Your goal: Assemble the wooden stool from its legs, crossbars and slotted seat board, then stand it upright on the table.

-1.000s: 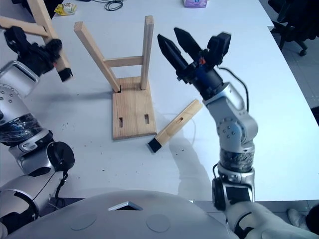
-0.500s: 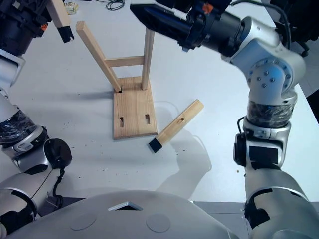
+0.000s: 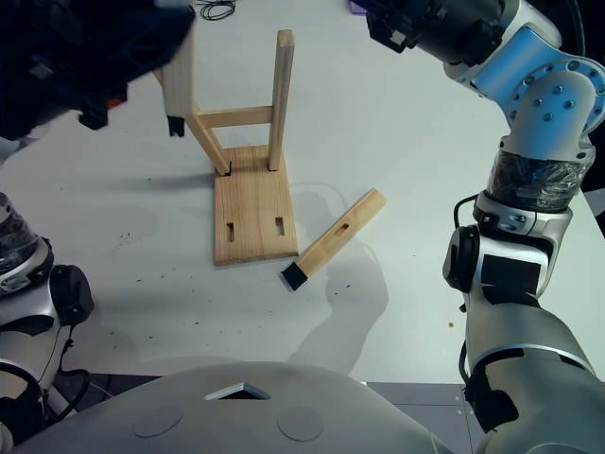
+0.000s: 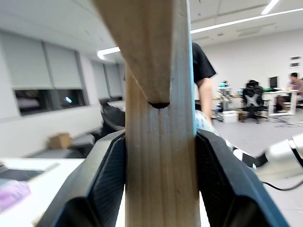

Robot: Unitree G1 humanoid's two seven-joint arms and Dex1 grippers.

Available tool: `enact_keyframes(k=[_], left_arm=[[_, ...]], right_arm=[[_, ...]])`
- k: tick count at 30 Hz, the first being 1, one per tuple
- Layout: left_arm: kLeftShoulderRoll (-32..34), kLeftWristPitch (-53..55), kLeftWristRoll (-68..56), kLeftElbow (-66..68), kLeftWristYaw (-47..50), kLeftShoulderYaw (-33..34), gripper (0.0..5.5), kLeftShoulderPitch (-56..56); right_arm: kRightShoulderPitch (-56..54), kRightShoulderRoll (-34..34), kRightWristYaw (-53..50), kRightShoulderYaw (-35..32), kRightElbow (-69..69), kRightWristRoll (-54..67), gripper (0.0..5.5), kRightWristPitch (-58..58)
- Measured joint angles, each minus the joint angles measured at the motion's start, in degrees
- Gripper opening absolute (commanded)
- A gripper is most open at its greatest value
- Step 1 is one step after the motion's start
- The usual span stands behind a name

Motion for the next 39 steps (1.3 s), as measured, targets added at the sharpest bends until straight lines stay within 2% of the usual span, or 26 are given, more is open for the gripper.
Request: enact_keyframes(k=[8,27,36,39], left_arm=[[4.4,-1.85,0.41,1.07,-6.08,-2.58,2.04,3.12],[6.91,-9.76,9.48,2.41,-13.67,-9.68,2.04,10.17],[6.89,-11.98,10.59,2.91,-14.9,-10.58,2.04,10.28],[6.85,-12.01,10.59,2.83,-14.93,-10.73,2.04,10.29]], right_arm=[[0.32,-4.48,6.01,2.59,-2.56,-0.92,3.4,1.99],[-1.19,-2.64,7.67,4.98,-4.75,1.16,3.4,5.84],[-0.03,-2.13,6.35,5.14,-7.35,1.78,3.4,6.94],[1.0,-1.85,5.71,5.15,-8.13,1.78,2.99,6.92]])
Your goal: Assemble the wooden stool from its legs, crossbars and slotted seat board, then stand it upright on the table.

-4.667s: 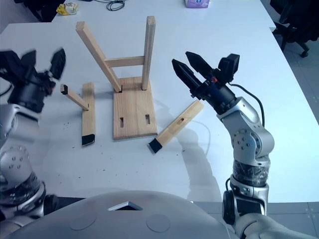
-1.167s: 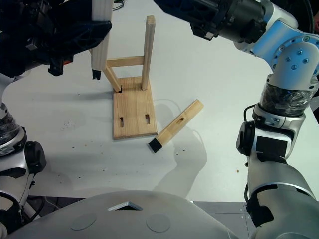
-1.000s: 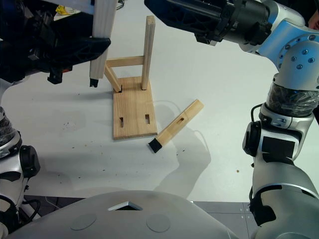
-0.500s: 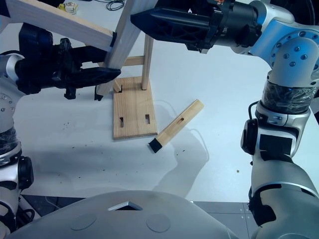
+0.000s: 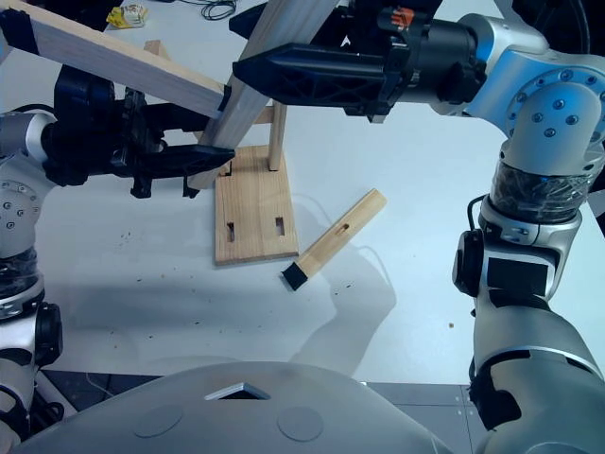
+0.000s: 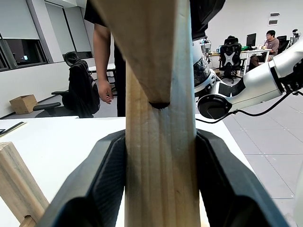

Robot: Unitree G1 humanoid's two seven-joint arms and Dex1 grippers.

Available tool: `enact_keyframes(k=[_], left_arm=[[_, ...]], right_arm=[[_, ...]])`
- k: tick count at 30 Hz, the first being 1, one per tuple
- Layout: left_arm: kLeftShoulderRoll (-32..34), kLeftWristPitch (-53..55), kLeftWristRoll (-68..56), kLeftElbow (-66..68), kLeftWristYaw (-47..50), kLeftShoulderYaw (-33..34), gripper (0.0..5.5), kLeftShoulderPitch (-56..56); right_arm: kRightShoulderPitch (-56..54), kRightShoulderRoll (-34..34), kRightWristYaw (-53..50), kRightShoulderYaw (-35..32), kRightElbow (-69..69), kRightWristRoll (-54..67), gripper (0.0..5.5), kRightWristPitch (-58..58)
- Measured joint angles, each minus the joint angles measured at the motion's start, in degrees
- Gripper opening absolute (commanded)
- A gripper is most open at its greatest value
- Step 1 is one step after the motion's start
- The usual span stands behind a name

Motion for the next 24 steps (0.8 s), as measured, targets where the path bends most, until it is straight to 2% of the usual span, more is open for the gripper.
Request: enact_keyframes(k=[5,19,20,24], left_arm=[[0.01,-0.05,-0.28,-0.13,0.0,-0.51,2.04,0.23],[-0.39,-2.14,1.0,0.99,2.31,-0.95,2.04,0.31],[-0.38,-2.05,0.89,1.02,2.5,-0.95,2.4,0.35],[0.2,-1.62,0.61,1.89,2.44,-0.58,2.93,0.42]], right_arm=[[1.05,0.72,-2.31,-0.22,-0.99,-0.04,2.38,-0.33],[3.37,3.23,-8.57,-1.29,-2.94,-0.25,2.24,-3.55],[3.65,3.49,-8.95,-1.32,-3.01,-0.28,2.24,-3.96],[5.25,3.68,-9.93,-1.67,-3.16,-0.3,2.16,-4.27]])
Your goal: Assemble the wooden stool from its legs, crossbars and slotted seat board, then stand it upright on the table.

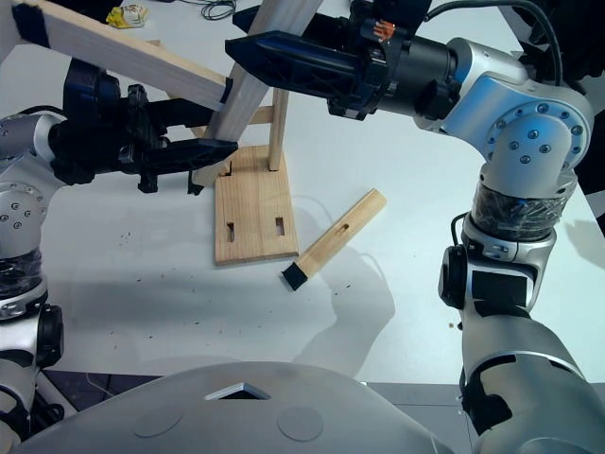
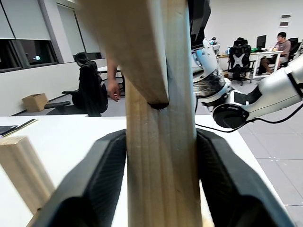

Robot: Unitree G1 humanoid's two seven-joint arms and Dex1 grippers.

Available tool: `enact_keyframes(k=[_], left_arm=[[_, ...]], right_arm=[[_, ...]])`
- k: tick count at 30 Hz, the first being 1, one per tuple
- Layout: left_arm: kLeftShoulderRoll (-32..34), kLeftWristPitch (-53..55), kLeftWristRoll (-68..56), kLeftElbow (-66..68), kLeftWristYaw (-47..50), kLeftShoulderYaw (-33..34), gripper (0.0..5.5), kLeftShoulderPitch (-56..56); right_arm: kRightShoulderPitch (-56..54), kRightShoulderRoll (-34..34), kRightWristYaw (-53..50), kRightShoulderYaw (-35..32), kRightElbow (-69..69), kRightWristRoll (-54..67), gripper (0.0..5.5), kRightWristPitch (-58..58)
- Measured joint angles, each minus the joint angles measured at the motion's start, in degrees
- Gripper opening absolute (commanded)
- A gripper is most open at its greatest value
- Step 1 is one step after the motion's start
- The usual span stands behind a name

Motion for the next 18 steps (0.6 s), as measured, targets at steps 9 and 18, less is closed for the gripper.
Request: enact_keyframes(k=[9,18], left_arm=[[2.96,-2.88,0.57,6.51,-5.32,1.83,3.5,-0.82],[6.89,-4.47,5.21,2.9,-3.8,9.02,3.5,17.41]], right_arm=[[0.62,0.73,-2.54,-0.75,-0.25,0.17,2.07,-0.47],[2.31,0.62,-3.46,-0.97,1.1,-3.32,2.05,-3.53]])
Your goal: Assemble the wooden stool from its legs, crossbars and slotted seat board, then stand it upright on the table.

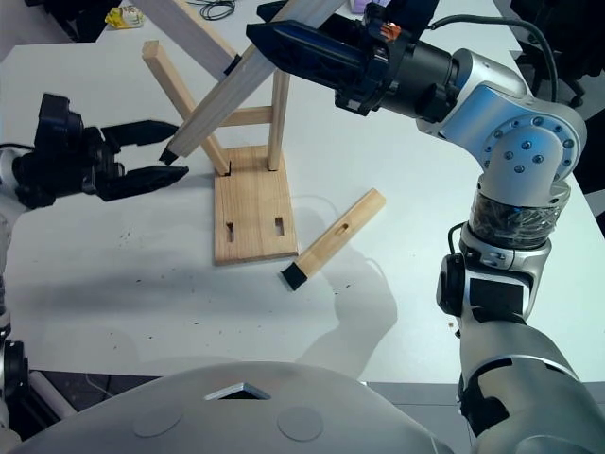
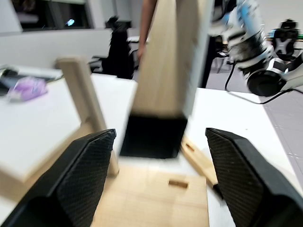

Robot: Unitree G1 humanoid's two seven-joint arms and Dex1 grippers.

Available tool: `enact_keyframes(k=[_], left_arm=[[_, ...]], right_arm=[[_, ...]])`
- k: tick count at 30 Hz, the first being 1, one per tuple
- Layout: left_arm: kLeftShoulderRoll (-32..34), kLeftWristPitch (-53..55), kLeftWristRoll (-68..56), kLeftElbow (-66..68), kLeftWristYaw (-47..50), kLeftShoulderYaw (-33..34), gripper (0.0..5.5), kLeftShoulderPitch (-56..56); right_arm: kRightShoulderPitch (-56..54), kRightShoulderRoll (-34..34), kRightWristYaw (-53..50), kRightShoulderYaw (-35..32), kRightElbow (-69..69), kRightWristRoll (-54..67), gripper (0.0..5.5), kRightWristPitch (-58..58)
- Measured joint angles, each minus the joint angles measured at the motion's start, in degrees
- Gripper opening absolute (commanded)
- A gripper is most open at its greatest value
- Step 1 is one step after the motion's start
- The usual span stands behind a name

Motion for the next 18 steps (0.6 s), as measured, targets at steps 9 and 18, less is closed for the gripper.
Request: enact_keyframes(k=[9,18], left_arm=[[-16.16,-3.97,1.98,1.06,23.85,8.37,3.5,11.37],[-41.07,-8.33,4.49,-2.75,59.59,7.74,3.5,7.91]], right_arm=[[9.54,-9.45,17.65,7.65,-0.99,-15.21,2.05,-11.71],[7.77,-11.76,27.31,11.96,2.23,-22.74,2.05,-18.71]])
